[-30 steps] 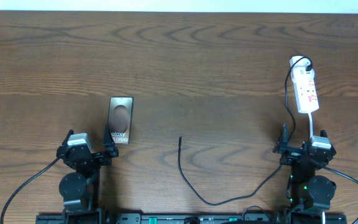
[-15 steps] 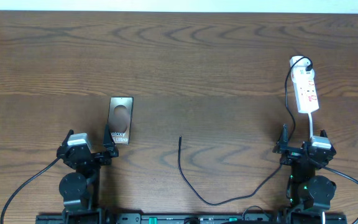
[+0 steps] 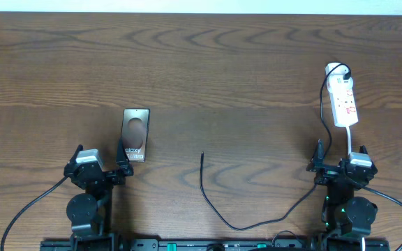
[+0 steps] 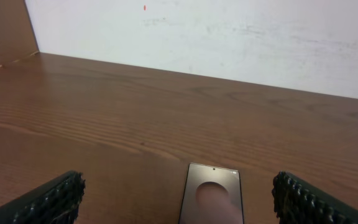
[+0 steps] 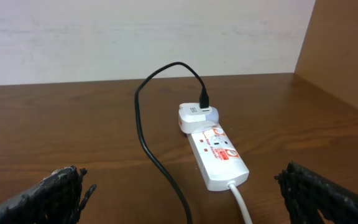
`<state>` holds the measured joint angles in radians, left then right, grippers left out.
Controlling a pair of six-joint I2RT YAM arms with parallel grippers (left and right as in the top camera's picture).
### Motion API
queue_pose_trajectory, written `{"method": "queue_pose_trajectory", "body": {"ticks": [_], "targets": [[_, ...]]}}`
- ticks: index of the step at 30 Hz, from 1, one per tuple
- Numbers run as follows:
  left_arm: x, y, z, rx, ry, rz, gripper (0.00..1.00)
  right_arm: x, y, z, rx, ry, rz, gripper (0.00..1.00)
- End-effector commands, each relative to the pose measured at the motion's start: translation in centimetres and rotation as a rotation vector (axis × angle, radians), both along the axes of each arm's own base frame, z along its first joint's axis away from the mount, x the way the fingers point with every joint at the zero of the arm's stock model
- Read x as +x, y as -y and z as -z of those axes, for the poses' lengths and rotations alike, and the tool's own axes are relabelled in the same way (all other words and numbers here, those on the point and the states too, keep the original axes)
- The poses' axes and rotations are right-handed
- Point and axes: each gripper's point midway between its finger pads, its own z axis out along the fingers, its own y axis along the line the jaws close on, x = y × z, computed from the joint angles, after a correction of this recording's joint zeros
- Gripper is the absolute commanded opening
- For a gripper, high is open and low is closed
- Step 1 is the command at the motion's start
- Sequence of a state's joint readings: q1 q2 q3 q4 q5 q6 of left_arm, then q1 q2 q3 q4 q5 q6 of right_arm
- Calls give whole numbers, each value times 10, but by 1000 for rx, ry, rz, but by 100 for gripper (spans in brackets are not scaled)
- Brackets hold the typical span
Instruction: Plug charger to phone and switch on socket
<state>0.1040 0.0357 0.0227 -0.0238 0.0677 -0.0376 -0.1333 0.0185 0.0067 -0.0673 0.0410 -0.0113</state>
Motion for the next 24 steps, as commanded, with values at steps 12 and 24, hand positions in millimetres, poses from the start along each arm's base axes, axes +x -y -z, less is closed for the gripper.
{"method": "queue_pose_trajectory", "body": {"ticks": [12,24], "targets": [[7,-3,-54,47,-176,4,97,0,1,2,-8,-8,6,99],[72,-4,-9,32,-945,120,97,0,1,2,-8,-8,6,99]]}}
